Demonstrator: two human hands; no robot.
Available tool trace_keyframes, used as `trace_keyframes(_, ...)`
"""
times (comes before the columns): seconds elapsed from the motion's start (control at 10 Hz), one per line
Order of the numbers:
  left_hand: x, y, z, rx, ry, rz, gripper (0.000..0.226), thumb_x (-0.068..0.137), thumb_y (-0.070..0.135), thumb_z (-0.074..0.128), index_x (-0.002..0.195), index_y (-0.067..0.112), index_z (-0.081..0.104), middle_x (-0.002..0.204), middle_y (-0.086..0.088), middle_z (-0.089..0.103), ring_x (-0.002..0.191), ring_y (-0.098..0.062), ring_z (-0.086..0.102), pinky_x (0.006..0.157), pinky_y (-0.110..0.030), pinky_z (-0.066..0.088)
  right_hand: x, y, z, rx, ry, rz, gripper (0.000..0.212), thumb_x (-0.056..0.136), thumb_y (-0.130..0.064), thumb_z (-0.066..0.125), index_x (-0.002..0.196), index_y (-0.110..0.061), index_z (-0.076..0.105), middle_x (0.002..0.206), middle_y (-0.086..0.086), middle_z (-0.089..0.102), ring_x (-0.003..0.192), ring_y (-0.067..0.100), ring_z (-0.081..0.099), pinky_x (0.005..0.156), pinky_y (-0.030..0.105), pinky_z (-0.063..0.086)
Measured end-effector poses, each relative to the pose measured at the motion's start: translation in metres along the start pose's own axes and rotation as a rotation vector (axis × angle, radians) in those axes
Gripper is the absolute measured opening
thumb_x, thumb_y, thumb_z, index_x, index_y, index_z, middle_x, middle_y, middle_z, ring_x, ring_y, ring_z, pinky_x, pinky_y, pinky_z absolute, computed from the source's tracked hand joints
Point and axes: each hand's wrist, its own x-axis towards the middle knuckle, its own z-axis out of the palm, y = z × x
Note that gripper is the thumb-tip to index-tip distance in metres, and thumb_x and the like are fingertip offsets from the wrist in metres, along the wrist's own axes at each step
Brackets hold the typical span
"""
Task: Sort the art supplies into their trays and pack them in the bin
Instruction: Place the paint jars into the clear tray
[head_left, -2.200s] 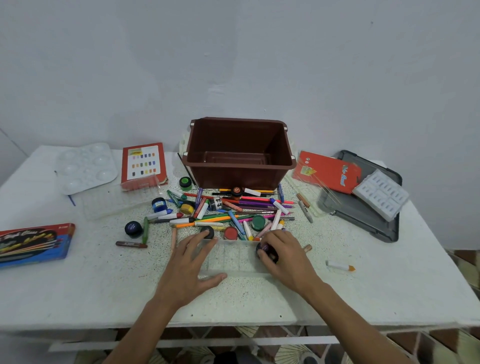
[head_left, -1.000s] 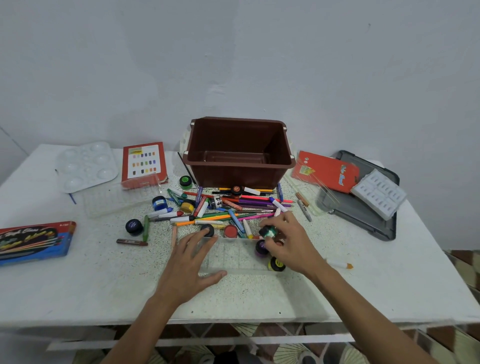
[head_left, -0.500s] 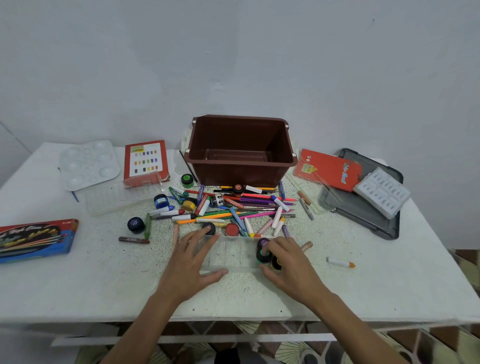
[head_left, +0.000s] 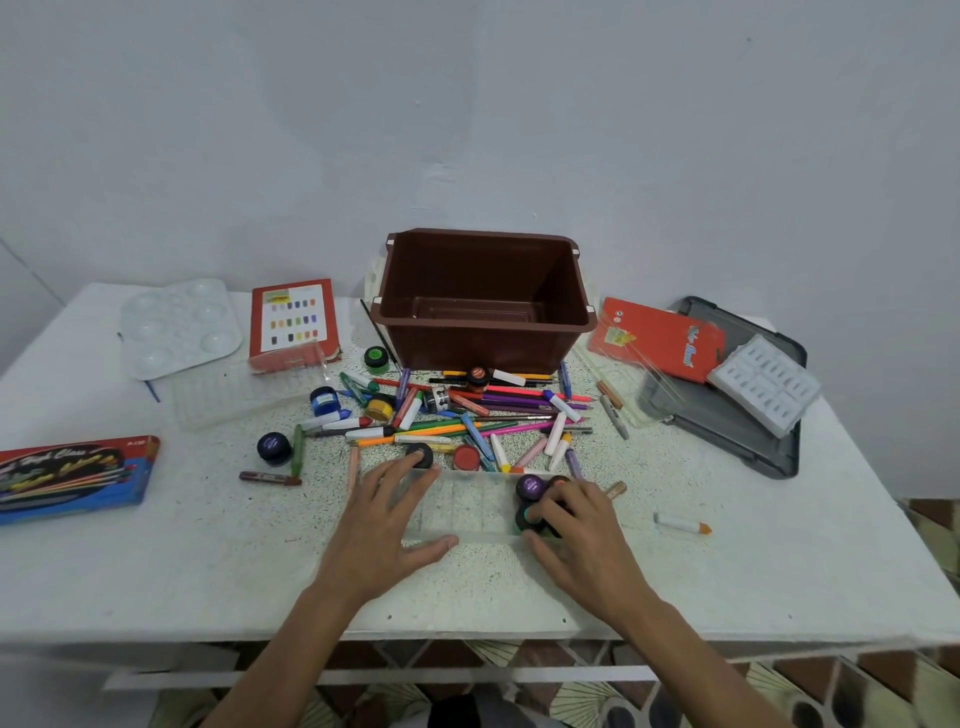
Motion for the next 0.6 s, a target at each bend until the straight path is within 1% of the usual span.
trace_keyframes(0.1,0.0,0.0,0.0,-0.004,0.0,0.003,0.081,0.084,0.074,0.055,0.146,0.022,0.047,0.151,-0.002,0.04,0.136,-0.027,0.042,0.121,-0.033,-0.012,-0.001,0.002,0.0,0.009,0.002,-0.003,0.013,0.089,-0.032,0.066,0.093,-0.019,0.065,0.096,-0.006,0.056,0.092,0.017,0.048,0.082,0.033,0.043)
trace_keyframes(0.2,0.0,0.0,0.0,-0.007,-0.005,0.005,0.081,0.084,0.074,0.055,0.146,0.022,0.046,0.152,-0.002,0.04,0.136,-0.027,0.042,0.121,-0.033,-0.012,-0.002,0.001,-0.001,0.019,-0.006,-0.007,0.014,0.087,-0.031,0.066,0.093,-0.019,0.064,0.099,-0.005,0.056,0.095,0.016,0.047,0.083,0.032,0.044)
trace_keyframes(0.3,0.0,0.001,0.0,-0.019,-0.003,0.003,0.081,0.083,0.074,0.055,0.146,0.024,0.045,0.153,-0.002,0.037,0.138,-0.027,0.039,0.121,-0.031,-0.013,-0.002,0.001,-0.003,0.045,-0.012,0.03,0.022,0.084,-0.033,0.068,0.1,-0.018,0.064,0.11,-0.002,0.054,0.102,0.018,0.047,0.087,0.03,0.045)
trace_keyframes(0.4,-0.001,0.001,0.0,-0.021,0.042,0.016,0.08,0.084,0.074,0.053,0.147,0.026,0.043,0.153,-0.004,0.035,0.142,-0.026,0.033,0.121,-0.03,-0.013,-0.001,0.004,-0.005,0.052,-0.033,0.072,0.039,0.083,-0.041,0.067,0.115,-0.019,0.063,0.123,0.001,0.05,0.11,0.019,0.047,0.093,0.028,0.042)
trace_keyframes(0.5,-0.002,-0.001,0.002,-0.046,0.098,0.003,0.075,0.087,0.075,0.042,0.146,0.029,0.043,0.153,-0.001,0.033,0.143,-0.023,0.027,0.121,-0.042,0.007,0.0,0.01,-0.006,0.075,-0.063,0.111,0.051,0.082,-0.048,0.068,0.126,-0.024,0.059,0.134,0.001,0.047,0.123,0.018,0.041,0.101,0.029,0.037)
trace_keyframes(0.6,0.003,-0.001,0.004,-0.093,0.183,-0.041,0.064,0.093,0.069,0.035,0.139,0.027,0.05,0.148,0.001,0.038,0.14,-0.019,0.03,0.117,-0.049,0.02,0.0,0.015,-0.005,0.091,-0.074,0.13,0.056,0.081,-0.053,0.068,0.128,-0.027,0.056,0.137,-0.002,0.045,0.127,0.016,0.039,0.104,0.032,0.037)
